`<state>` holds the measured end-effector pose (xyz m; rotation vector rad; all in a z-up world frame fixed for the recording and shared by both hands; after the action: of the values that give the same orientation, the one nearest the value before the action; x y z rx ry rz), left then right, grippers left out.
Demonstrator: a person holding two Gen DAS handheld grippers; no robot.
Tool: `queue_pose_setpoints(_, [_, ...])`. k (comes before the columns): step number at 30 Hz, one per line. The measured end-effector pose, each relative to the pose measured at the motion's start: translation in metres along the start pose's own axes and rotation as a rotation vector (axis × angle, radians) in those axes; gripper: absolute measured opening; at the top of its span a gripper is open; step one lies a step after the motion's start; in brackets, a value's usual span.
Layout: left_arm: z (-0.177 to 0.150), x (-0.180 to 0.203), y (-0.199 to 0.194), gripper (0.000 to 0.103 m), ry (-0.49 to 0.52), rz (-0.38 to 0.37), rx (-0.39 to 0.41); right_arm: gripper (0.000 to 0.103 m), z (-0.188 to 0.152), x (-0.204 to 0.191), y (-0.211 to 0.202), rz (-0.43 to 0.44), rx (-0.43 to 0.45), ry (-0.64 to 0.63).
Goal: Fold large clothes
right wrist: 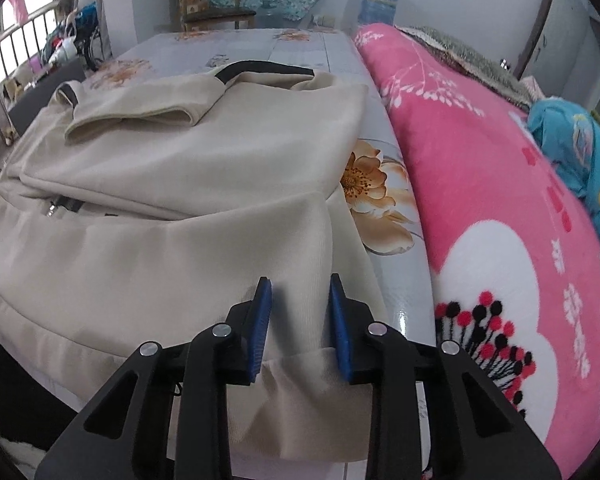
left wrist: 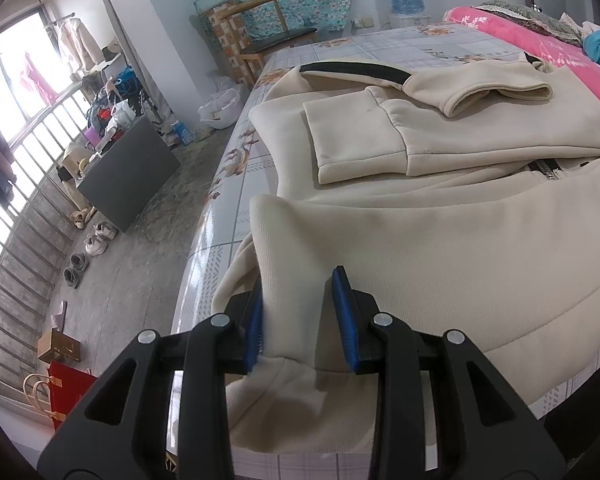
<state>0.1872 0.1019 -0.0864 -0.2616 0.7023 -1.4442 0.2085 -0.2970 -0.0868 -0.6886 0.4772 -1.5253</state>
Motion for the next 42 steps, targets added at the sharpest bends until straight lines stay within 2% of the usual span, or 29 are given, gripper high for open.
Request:
queue_pose_setpoints(8, [0.0001, -0.0001, 0.0005, 0.031, 0.003, 0.000, 0.001, 0.028, -0.0005, -0.0046, -0.0011, -0.041, 0.003, -0.054])
queue_pose_setpoints(42, [-0.0001, -0.0006, -0.0006, 0.031, 0.012, 0.009, 0.000, 0.029, -0.0030, -0.0055, -0.0024, -0.052, 0.013, -0.053])
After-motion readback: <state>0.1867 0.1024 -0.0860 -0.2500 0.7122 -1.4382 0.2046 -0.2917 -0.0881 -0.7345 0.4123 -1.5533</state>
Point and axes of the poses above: each gripper's, at about its wrist camera, not at the fingertips, and y roughly the way its jaws point, x to its right, z to its top, the point moved 6 cm from there along y, roughly the way its jaws point, and after that the axes turned 14 degrees about x, right-handed, at the moved point
